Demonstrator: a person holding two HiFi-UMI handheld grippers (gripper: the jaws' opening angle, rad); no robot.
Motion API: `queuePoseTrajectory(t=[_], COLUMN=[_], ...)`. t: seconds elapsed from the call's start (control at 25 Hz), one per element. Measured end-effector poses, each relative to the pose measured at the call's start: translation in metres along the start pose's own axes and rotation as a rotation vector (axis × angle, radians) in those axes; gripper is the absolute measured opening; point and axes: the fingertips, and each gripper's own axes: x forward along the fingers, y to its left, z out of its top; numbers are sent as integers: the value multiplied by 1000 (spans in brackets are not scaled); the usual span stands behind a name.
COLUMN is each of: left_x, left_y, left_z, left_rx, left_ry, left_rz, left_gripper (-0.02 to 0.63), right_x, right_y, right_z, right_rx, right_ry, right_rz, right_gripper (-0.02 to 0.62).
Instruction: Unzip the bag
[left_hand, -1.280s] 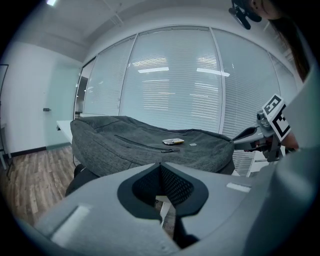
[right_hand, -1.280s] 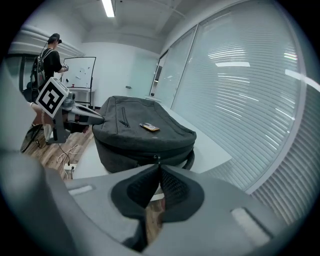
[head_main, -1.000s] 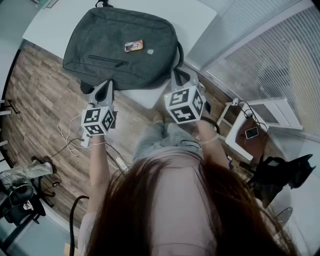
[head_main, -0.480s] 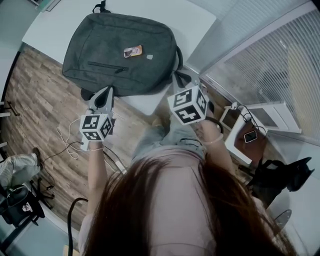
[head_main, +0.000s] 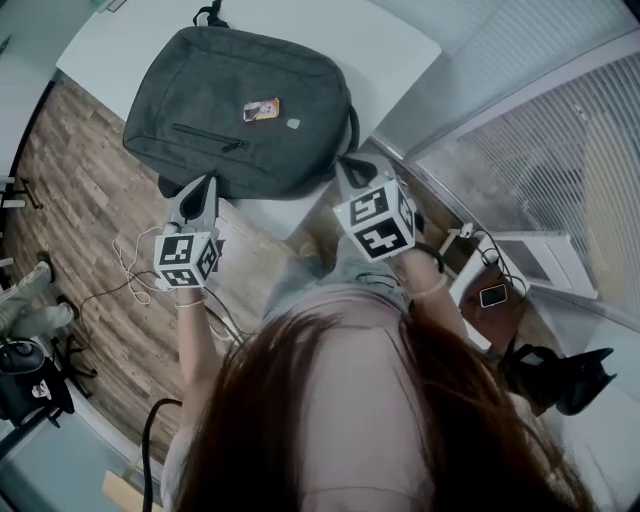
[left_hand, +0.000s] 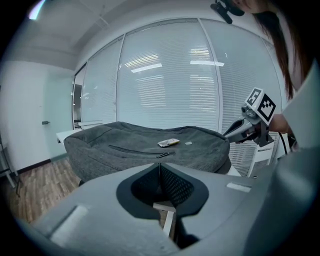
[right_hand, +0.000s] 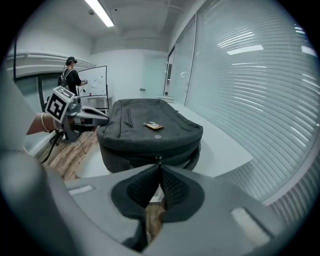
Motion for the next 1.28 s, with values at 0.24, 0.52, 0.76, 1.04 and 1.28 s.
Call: queuePoseTrajectory(t=[0.24, 0.52, 0.76, 1.04, 1.28], left_x=[2, 9, 24, 44, 63], left_y=[-25, -61, -111, -145, -162], left_z=[22, 52, 77, 78, 64], left_rx=[-29, -60, -7, 72, 166], left_ry=[-9, -19, -6, 75, 197], left_rz=[-1, -34, -126, -183, -238], left_gripper=[25, 98, 124, 152, 170], right_x=[0, -1, -4, -7, -5], right_y=[1, 0, 0, -1, -1], right_z=[-1, -1, -3, -2, 1], right_rx=[-13, -37, -54, -81, -102], right_ry=[-21, -31, -44, -50, -63], right_rz=[93, 157, 211, 275, 327], right_gripper=[12, 12, 12, 11, 11])
